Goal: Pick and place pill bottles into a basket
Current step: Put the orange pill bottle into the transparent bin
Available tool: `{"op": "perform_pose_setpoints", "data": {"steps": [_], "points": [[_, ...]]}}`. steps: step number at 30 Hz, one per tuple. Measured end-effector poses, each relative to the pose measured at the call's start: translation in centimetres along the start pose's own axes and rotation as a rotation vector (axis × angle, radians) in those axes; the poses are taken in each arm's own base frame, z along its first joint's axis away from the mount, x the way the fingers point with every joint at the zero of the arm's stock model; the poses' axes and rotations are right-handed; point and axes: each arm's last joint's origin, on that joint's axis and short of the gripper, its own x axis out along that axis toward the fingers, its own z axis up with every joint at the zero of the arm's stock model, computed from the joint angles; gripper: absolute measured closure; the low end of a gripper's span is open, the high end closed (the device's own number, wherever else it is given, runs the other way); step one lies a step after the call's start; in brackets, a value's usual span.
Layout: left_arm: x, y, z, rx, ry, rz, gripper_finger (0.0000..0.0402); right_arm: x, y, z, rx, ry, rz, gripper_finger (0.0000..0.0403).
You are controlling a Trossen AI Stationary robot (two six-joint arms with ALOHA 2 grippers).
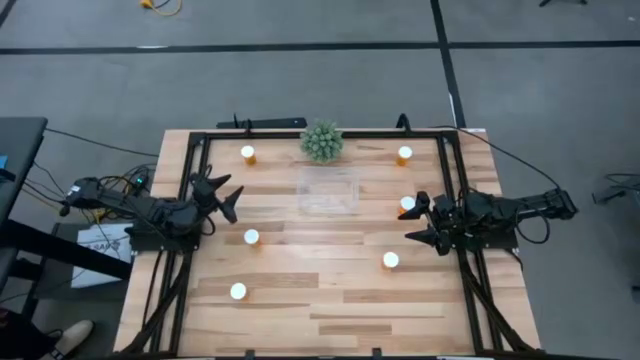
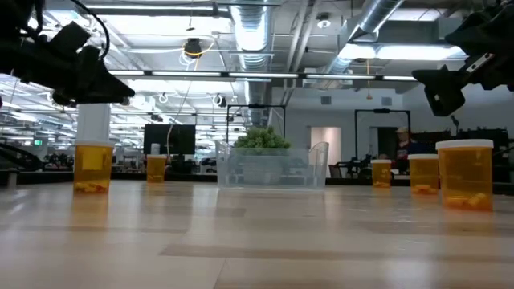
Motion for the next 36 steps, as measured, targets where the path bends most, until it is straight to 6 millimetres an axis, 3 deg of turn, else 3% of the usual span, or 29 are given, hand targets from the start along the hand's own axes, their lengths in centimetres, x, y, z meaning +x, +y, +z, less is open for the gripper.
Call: {"op": "perform_pose_setpoints", "data": {"steps": [4,8,13,22,29,36], "points": [[1.2,-0.2,0.6,0.063,0.062,0.089,0.0166,0.0,0.0,0.0,0.000,0.000,0.000,0.0117],[2.9,-0.6,1.0,0.104,0.189,0.054,0.0183,0.0,0.0,0.0,0.000,0.000,0.000,0.0117],[5.1,-0.6,0.6,0.052,0.291,0.127,0.0187,0.0,0.0,0.0,0.000,0.000,0.000,0.0117],[7.1,0.1,0.1,-0.023,0.356,0.123,0.0145,0.0,0.0,0.0,0.000,0.000,0.000,0.0117],[8.5,1.4,-0.3,-0.130,0.347,0.279,0.0114,0.0,0.0,0.0,0.000,0.000,0.000,0.0117],[11.2,0.6,-1.4,-0.252,0.319,0.244,0.0098,0.0,0.0,0.0,0.000,0.000,0.000,0.0117]]}}
